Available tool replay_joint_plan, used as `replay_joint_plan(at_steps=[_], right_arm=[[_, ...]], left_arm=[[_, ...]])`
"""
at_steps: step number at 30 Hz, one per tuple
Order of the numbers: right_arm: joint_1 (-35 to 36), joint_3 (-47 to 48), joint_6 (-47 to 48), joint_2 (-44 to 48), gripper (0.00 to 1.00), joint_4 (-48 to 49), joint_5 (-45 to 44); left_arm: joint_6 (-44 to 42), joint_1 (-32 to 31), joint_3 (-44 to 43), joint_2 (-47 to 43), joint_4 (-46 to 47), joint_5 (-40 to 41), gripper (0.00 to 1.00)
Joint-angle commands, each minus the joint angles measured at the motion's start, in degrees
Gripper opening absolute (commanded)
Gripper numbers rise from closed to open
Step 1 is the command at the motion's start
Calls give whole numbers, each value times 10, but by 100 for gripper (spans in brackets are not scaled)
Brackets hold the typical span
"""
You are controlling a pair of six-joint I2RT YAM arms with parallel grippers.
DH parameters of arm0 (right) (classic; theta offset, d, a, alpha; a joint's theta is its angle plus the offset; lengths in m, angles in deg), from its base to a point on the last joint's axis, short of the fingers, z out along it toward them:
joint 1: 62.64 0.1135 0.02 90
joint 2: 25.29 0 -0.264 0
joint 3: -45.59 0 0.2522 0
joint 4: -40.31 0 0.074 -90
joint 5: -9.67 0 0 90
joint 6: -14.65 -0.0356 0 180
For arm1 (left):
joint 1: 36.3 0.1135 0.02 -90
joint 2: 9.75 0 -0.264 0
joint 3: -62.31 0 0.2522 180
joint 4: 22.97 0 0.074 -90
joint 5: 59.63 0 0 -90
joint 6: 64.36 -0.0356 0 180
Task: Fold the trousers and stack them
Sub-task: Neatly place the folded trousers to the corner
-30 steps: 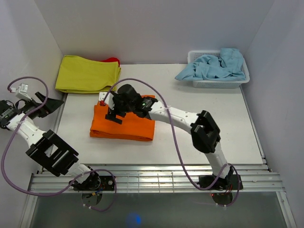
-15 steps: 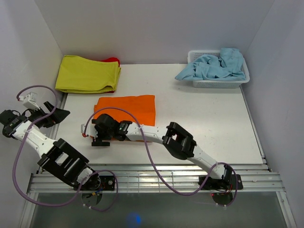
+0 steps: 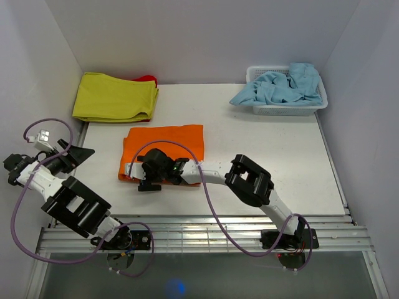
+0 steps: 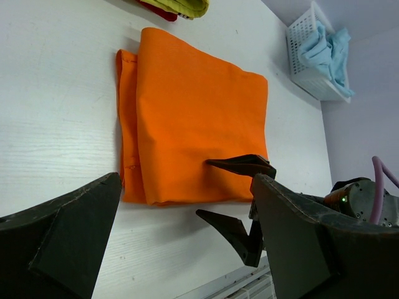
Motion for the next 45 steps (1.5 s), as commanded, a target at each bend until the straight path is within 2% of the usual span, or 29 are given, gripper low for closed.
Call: replay_joint_plan(at_steps=[1, 5, 7, 9, 10, 11, 12, 18, 21, 24, 27, 29, 30, 31, 35, 45], right_arm=[[-3, -33, 41, 19, 91, 47, -8], [-4, -36, 67, -8, 97, 68, -32], [-6, -38, 76, -18, 85, 77, -30], [-12, -32, 69, -24, 45, 87, -21], [-16, -32, 60, -24, 45, 86, -20], [-20, -21, 48, -23, 21, 86, 5], [-25, -11, 33, -20, 8, 80, 10], [-81, 115, -107, -37, 8, 33, 48], [-98, 122, -145, -30, 8, 33, 63], [-108, 121, -180, -24, 8, 33, 81], [-110, 117, -196, -19, 8, 32, 94], [-110, 115, -204, -18, 8, 32, 97], [-111, 116, -207, -18, 8, 32, 99], [-111, 116, -212, -20, 8, 31, 100], [-111, 128, -216, -28, 8, 31, 101], [-112, 150, -239, -49, 8, 33, 95]], left_arm=[[-12, 3, 11, -14, -15, -57, 98], [2, 2, 46, -21, -6, -58, 98], [34, 4, 57, -18, 8, -67, 98], [46, 3, 70, -13, 9, -90, 98], [53, 3, 76, -11, 13, -93, 98], [60, 4, 80, -9, 19, -93, 98], [83, 3, 91, -7, 26, -92, 98], [128, -2, 114, 34, 59, -72, 98], [190, -17, 136, 38, 109, -53, 98], [293, -50, 175, 21, 187, -23, 98], [387, -96, 207, -12, 290, 10, 98], [439, -130, 226, -60, 397, 50, 98], [499, -140, 247, -72, 426, 61, 98], [515, -152, 251, -76, 445, 81, 98], [564, -212, 259, -66, 442, 142, 98], [720, -270, 257, -75, 426, 280, 98]])
